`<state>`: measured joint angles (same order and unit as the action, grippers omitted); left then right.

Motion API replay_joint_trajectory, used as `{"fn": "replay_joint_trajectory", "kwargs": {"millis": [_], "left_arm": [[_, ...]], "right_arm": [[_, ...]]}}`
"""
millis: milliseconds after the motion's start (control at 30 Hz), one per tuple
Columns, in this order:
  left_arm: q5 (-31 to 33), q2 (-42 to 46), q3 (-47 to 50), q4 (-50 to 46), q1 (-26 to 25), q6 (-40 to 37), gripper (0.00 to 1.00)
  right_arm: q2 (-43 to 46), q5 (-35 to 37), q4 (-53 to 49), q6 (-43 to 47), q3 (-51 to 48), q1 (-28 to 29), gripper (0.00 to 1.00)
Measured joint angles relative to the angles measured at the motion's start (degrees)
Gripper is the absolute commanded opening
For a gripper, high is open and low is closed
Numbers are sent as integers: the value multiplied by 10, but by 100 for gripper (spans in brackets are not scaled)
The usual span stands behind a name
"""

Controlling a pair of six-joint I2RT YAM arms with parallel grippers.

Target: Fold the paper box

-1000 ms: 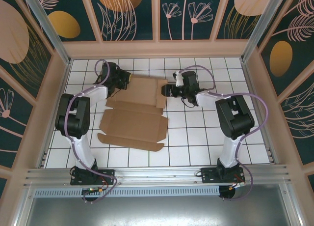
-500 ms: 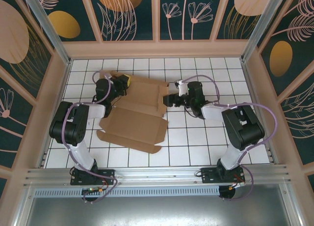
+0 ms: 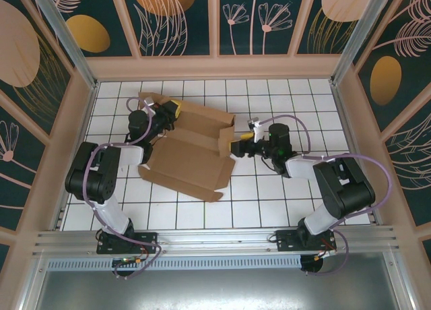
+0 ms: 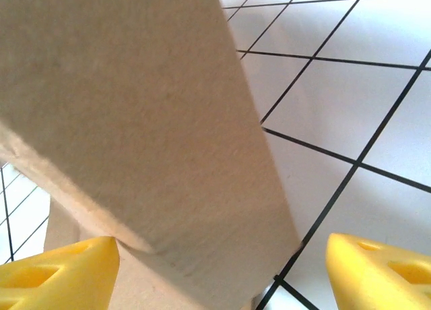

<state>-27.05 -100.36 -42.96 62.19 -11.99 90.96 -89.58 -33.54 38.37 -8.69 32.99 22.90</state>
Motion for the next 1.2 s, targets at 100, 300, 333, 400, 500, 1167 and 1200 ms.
{"fn": "replay_joint_trajectory", "kwargs": {"millis": [100,300,333,400,500,1167,1200], "left_arm": [[-4,12,-3,-21,0,-7,0],[-14,22,-20,-58,0,-14,0],[-14,26,-21,-69,0,-20,0],[-12,34,-21,-83,0,-33,0],[-13,37,-22,-94,0,-54,0],[6,29,15,-67,1,-51,0],[10,29,19,-66,1,-49,0]], "right_arm": [[19,5,20,30,-21,13,80],[46,21,21,93,-26,17,79],[47,24,17,104,-23,17,78],[51,31,8,127,-21,19,77],[58,42,-7,160,-21,23,74],[-27,276,59,175,-13,157,67],[-37,311,66,173,-8,166,67]]}}
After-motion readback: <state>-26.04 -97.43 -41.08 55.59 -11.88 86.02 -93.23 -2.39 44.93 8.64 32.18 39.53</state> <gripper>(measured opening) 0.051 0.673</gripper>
